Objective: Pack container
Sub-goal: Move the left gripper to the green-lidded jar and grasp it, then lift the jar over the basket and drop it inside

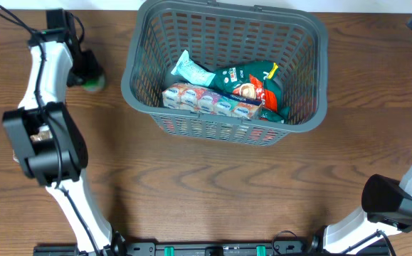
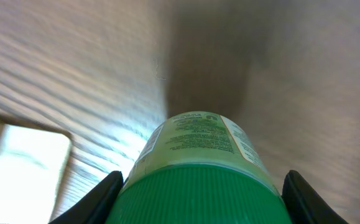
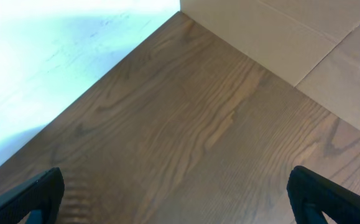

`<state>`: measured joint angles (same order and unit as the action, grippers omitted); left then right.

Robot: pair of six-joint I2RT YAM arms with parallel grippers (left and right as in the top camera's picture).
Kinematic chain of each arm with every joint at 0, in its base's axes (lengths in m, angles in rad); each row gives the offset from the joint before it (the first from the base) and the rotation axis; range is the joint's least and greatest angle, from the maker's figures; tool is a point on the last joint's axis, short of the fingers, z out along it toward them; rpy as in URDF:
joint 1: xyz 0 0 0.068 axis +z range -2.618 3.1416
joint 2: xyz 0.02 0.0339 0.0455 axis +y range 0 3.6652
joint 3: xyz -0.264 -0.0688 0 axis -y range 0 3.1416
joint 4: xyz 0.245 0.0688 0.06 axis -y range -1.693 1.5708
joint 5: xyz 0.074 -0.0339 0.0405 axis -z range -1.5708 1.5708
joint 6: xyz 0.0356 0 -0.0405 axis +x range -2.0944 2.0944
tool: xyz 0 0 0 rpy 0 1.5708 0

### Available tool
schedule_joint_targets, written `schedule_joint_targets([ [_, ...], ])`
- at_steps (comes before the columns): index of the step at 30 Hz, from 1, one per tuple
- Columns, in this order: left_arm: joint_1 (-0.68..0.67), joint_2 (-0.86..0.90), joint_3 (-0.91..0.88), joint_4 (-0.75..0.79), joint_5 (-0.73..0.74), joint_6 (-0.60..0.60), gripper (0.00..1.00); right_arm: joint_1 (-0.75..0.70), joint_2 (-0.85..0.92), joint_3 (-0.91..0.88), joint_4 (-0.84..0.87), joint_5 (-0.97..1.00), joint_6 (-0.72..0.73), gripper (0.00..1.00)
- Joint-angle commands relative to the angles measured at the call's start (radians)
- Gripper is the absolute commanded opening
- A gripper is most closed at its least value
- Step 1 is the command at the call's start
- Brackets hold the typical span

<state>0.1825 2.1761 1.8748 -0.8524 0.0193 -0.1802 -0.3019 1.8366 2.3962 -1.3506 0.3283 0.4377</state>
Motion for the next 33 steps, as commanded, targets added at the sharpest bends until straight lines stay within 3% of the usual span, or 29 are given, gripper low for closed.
schedule_joint_targets([
  [1, 0.003, -0.19, 0.065, 0.053, -0.003, 0.003, 0.06, -0.005, -0.002, 0.012, -0.004, 0.004, 0.011, 0.99],
  [4, 0.001, -0.303, 0.065, 0.114, 0.033, 0.012, 0.06, -0.005, -0.002, 0.012, -0.004, 0.004, 0.011, 0.99],
  [10, -0.019, -0.506, 0.065, 0.32, 0.434, 0.03, 0.06, -0.005, -0.002, 0.012, -0.004, 0.004, 0.011, 0.99],
  [15, -0.147, -0.596, 0.065, 0.444, 0.578, 0.086, 0.06, -0.005, -0.002, 0.012, -0.004, 0.004, 0.011, 0.99],
  [18, -0.253, -0.607, 0.065, 0.447, 0.575, 0.145, 0.06, -0.005, -0.002, 0.012, -0.004, 0.004, 0.011, 0.99],
  [24, -0.422, -0.56, 0.065, 0.446, 0.56, 0.154, 0.06, -0.005, -0.002, 0.012, -0.004, 0.004, 0.011, 0.99],
  [33, -0.557, -0.385, 0.065, 0.321, 0.378, 0.154, 0.06, -0.005, -0.002, 0.012, -0.004, 0.004, 0.011, 0.99],
])
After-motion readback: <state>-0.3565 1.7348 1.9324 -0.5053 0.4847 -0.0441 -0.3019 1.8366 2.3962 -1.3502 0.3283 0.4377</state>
